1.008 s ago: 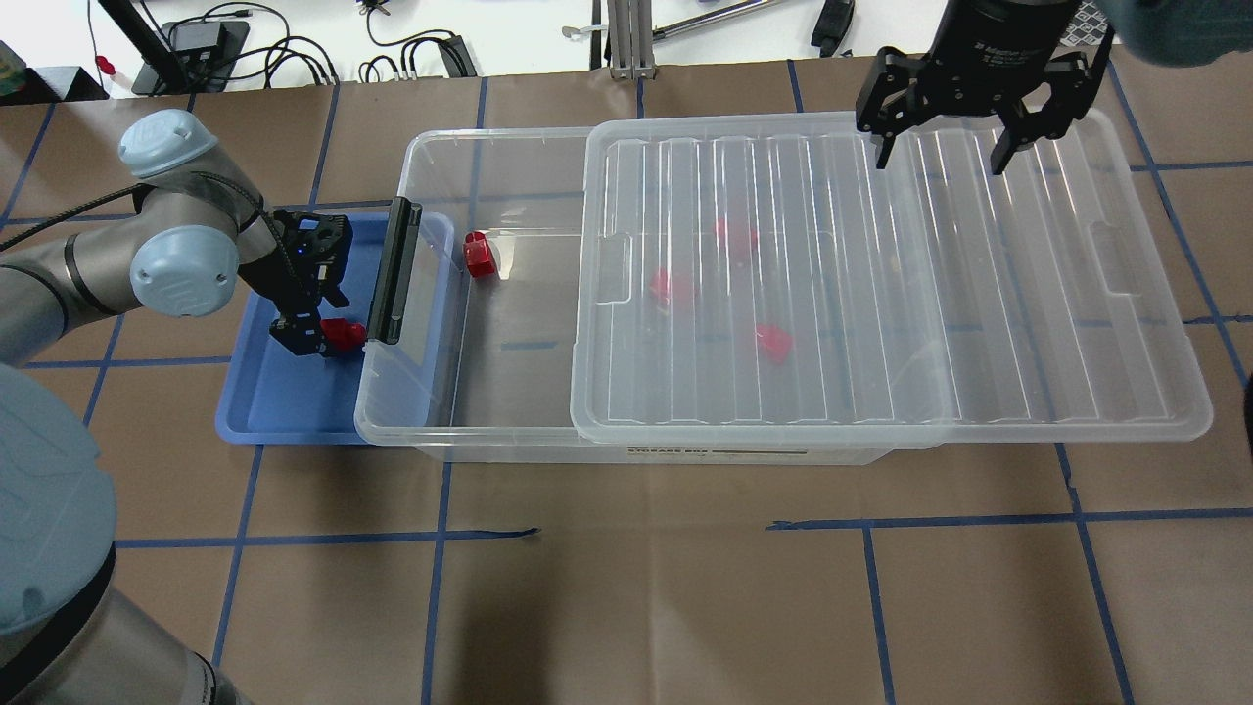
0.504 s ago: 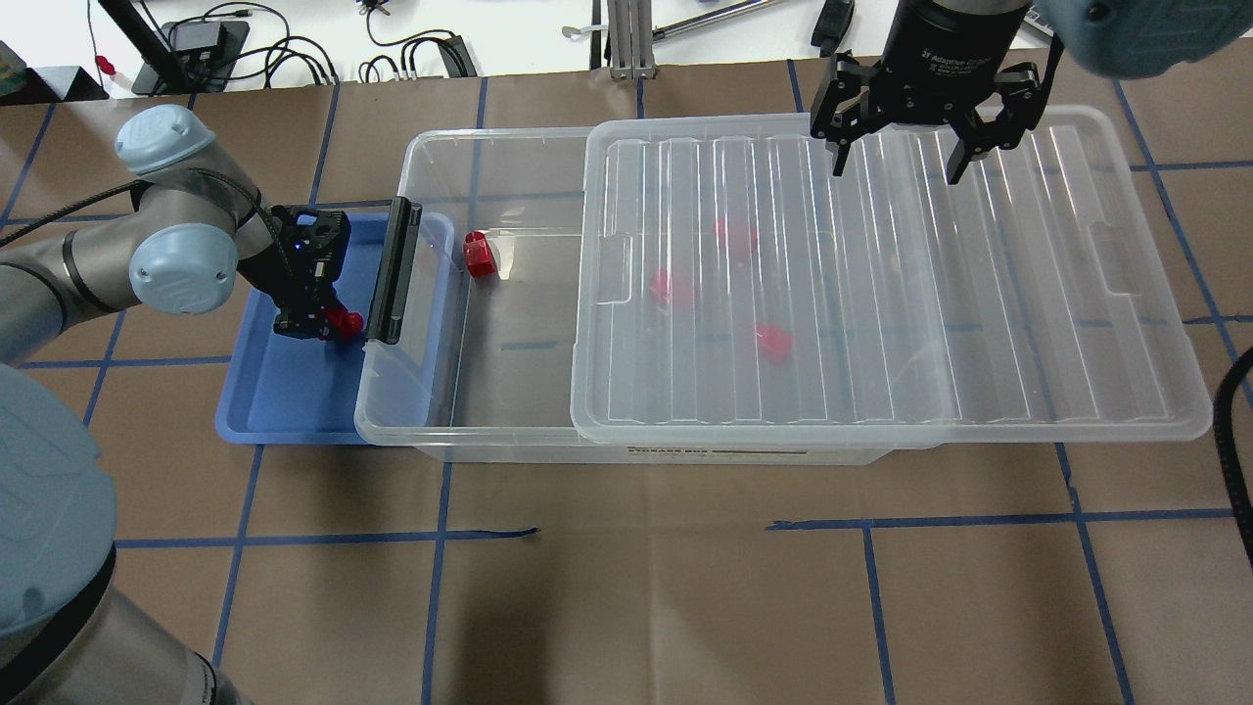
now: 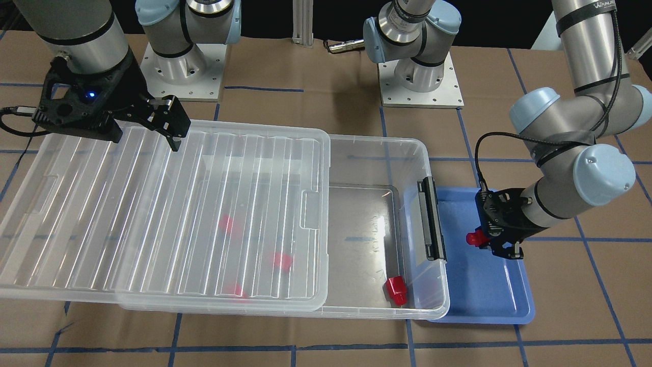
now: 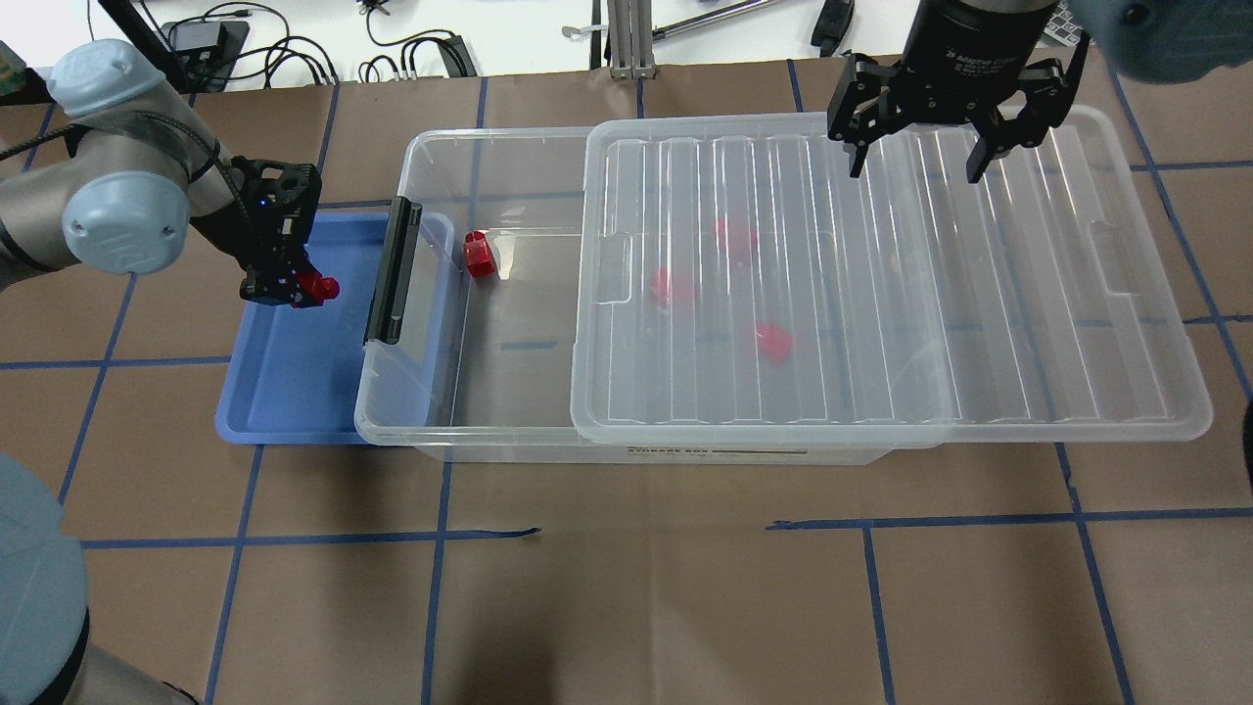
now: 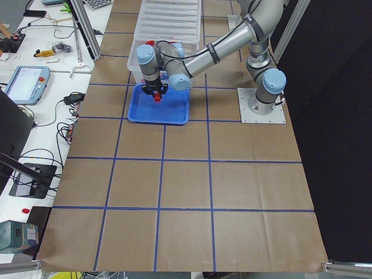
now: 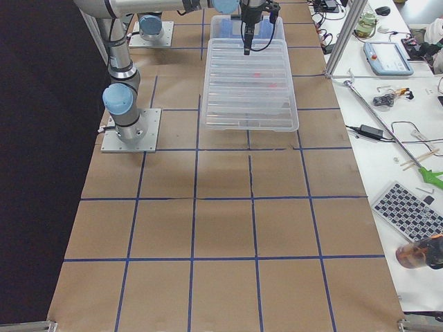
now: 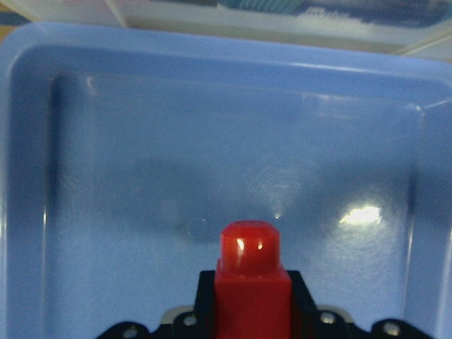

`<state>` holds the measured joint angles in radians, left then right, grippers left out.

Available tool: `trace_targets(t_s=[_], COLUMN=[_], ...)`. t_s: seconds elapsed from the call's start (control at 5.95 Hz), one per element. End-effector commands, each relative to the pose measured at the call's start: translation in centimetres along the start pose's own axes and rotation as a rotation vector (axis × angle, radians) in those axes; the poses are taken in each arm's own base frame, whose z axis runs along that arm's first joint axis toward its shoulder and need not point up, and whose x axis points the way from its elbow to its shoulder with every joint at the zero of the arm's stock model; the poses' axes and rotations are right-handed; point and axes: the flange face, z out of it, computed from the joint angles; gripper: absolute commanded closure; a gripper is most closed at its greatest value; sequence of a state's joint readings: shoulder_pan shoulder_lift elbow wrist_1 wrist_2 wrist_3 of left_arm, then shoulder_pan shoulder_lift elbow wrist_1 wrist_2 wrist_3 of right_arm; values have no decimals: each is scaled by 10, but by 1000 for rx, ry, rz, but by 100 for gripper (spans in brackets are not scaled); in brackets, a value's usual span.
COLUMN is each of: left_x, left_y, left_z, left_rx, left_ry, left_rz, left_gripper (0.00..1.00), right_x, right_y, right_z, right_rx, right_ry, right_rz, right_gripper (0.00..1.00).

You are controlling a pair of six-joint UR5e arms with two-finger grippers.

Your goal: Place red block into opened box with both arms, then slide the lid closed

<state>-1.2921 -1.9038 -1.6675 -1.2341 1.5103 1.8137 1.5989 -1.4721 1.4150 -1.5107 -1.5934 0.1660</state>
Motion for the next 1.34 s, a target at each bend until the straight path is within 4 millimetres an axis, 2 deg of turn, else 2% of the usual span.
trace_targets(t_s=[0.0, 0.17, 0.34, 0.5, 0.67, 0.84, 1.18], left_x=[19, 21, 18, 23, 25, 20, 36], left_y=[-78, -116, -147, -175, -190, -194, -188], left_z=[-79, -104, -107, -93, -79, -55, 8], left_rx=[-10, -16, -9, 16, 41, 60, 59], left_ry=[-18, -50, -46, -30, -10, 17, -6], left_rz=[17, -22, -39, -25, -50, -46, -32], left_gripper=[100, 100, 100, 100, 100, 100, 100], right_x=[7, 8, 8, 9, 10, 10, 9], right_y=[1, 3, 3, 2, 4, 6, 7], right_z=[-1, 0, 0, 0, -2, -1, -1], right_rx=[-3, -4, -4, -4, 0, -4, -4], right_ry=[-5, -4, -4, -1, 0, -1, -1], right_rz=[5, 3, 3, 3, 5, 5, 3], right_gripper=[0, 0, 0, 0, 0, 0, 0])
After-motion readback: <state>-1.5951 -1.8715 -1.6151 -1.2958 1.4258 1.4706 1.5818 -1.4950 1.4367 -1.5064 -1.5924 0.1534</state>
